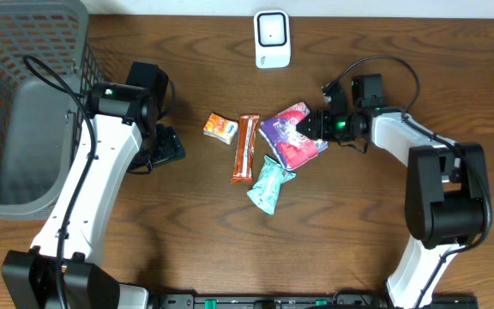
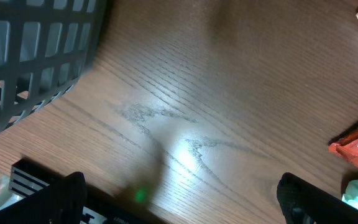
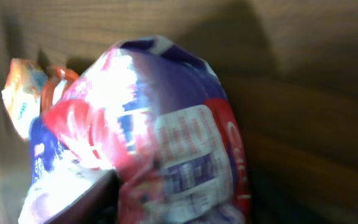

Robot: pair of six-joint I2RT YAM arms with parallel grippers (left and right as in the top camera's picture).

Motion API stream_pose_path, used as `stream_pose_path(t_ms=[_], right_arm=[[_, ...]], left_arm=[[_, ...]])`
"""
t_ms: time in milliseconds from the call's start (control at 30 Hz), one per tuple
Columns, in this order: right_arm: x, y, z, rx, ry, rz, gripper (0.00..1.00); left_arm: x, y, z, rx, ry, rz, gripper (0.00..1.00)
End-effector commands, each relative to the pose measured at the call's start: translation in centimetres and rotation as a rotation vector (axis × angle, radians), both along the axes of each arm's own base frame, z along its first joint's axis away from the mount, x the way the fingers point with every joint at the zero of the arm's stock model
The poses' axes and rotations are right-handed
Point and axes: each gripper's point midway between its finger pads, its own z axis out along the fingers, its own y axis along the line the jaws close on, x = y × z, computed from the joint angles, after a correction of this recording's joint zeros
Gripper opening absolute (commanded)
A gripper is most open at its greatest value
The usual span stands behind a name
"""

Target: Scan the item barcode

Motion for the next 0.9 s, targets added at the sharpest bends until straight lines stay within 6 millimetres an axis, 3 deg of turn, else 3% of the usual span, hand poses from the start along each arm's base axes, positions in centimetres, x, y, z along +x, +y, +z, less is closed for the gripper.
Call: stream_pose_path(t_ms=[0,33,167,267,433,600,700,867], right_arm=[[-2.0,1.5,-1.8,0.059,0.078,0.059,0.19],[-1.8,1.4,-1.5,0.063,0.082,0.045,0.01],[-1.1,0.9,1.2,0.072,0.048,0.009,0.01],[-0.3,-0.2,5.1,0.016,-0.041,-0.035,0.01],[0.0,-5.7,11.2,-0.337,-0.186,-0.317,0.01],[-2.9,-12.6,16.0,-0.869,-0.324,-0.626,0.01],[-4.7,-14.2,16.5,-1.104,-0.345,-0.698,0.01],[-5.3,-13.0,13.2,-1.245,-0.314,-0.645,0.03]], left_arm=[[-0.2,0.2,0.0,0.003,0.003,0.017,0.98],[-0.2,0.2,0.0,0.003,0.003,0.017,0.98],[-0.2,0.2,0.0,0.003,0.003,0.017,0.98],[-0.2,0.2,0.0,0.003,0.003,0.017,0.98],[-0.2,0.2,0.0,0.003,0.003,0.017,0.98],[-0.2,0.2,0.0,0.003,0.003,0.017,0.98],[-0.2,0.2,0.0,0.003,0.003,0.017,0.98],[-0.2,0.2,0.0,0.003,0.003,0.017,0.98]])
